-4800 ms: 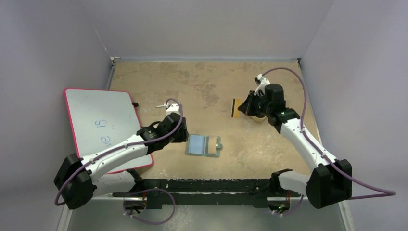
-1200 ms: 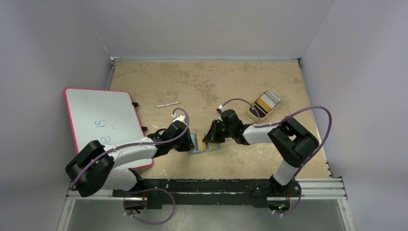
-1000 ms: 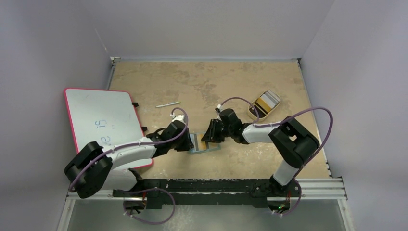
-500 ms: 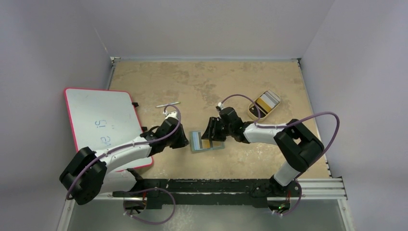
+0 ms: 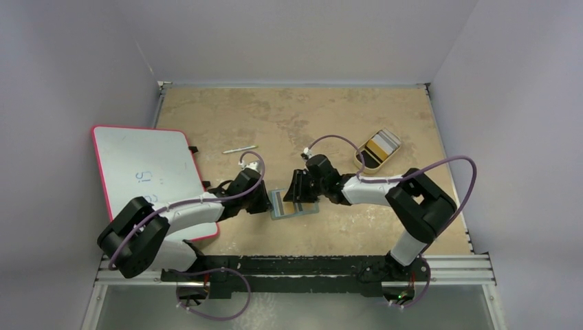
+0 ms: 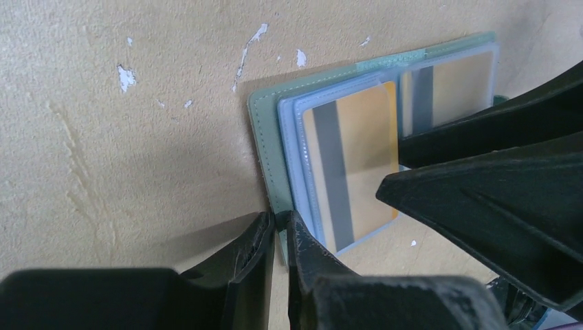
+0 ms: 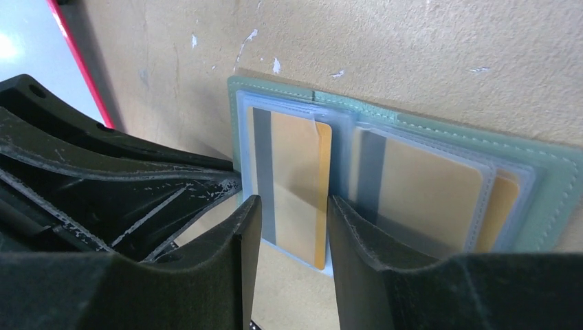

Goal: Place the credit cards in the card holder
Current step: Insert the credit card into the card holder.

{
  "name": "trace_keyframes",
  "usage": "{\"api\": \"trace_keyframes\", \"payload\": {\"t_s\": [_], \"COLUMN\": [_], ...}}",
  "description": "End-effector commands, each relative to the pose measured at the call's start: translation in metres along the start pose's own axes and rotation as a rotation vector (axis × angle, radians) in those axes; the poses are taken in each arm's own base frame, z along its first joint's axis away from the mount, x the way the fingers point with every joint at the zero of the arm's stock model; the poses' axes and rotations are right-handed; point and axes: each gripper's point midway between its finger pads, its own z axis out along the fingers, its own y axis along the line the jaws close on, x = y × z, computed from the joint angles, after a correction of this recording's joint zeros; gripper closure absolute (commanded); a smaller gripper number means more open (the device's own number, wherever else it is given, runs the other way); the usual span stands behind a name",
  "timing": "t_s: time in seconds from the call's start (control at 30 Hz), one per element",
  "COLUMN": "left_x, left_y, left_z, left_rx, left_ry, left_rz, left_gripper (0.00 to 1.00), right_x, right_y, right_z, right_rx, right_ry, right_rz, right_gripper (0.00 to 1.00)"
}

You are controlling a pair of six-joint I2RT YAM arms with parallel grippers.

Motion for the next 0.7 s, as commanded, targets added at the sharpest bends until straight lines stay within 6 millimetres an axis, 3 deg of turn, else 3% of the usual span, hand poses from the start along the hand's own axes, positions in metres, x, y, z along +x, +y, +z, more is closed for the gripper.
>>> {"api": "trace_keyframes", "payload": {"t_s": [0.0,0.4,0.57,0.67], "left_x": [-0.009,-0.019,-0.031,-0.039], "left_y": [-0.013,-0.016,-0.022,-0.021], "left_z": [0.004,0.001,-0.006,-0.013], "left_rx": [0.053,0.036,0.048,0.027], "left_ry": [-0.028,-0.046,-0.079,-0.107], "left_rz": [-0.009,0.01,0.005,0.009], "left_gripper": [0.89,0.89,0.87,0.84], "right_x": [0.0,-0.006,0.001,-0.009], "right_y": [0.02,0.025,0.02,0.026], "right_z": [0.006,0.0,-0.009,-0.022], "right_rx": [-0.046,-0.055,-0.042,-0.047], "right_ry": [0.007,-0.015,0.011,-0.039], "right_rz": [-0.011,-0.053,-0.07,-0.135], "right_gripper": [0.59,0.62,0.53,0.5]}}
